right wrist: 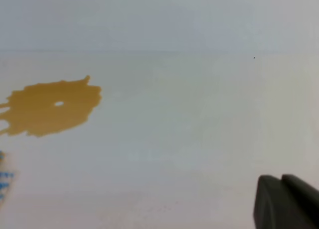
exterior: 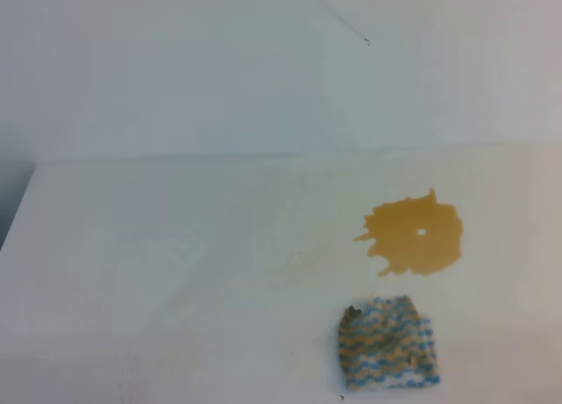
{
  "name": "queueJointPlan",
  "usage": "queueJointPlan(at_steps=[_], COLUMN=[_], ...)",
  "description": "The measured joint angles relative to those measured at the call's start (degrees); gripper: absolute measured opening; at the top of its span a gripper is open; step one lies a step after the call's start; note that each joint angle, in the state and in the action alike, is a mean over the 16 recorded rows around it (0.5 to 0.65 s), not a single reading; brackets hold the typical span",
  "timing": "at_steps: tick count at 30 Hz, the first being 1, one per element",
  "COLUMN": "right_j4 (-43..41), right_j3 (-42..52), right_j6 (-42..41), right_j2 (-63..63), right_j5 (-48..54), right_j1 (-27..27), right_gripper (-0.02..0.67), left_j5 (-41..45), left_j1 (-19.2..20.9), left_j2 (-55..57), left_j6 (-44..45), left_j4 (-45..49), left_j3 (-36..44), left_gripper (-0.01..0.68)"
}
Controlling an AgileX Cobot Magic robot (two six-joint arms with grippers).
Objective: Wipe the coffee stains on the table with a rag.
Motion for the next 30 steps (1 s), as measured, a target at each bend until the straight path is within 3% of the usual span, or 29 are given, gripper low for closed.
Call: queueJointPlan(at_steps=[30], right_j4=[0.0], right_j3=[0.0], right_j6=[0.0], right_j2=[0.0], right_j5=[0.0], right_j1=[0.0], right_gripper=[-0.003], left_j5=[0.12], left_j1=[0.0], left_j2=[-0.1], left_j6=[0.0], left_j4=[0.0], left_j3=[0.16], left_gripper=[0.001])
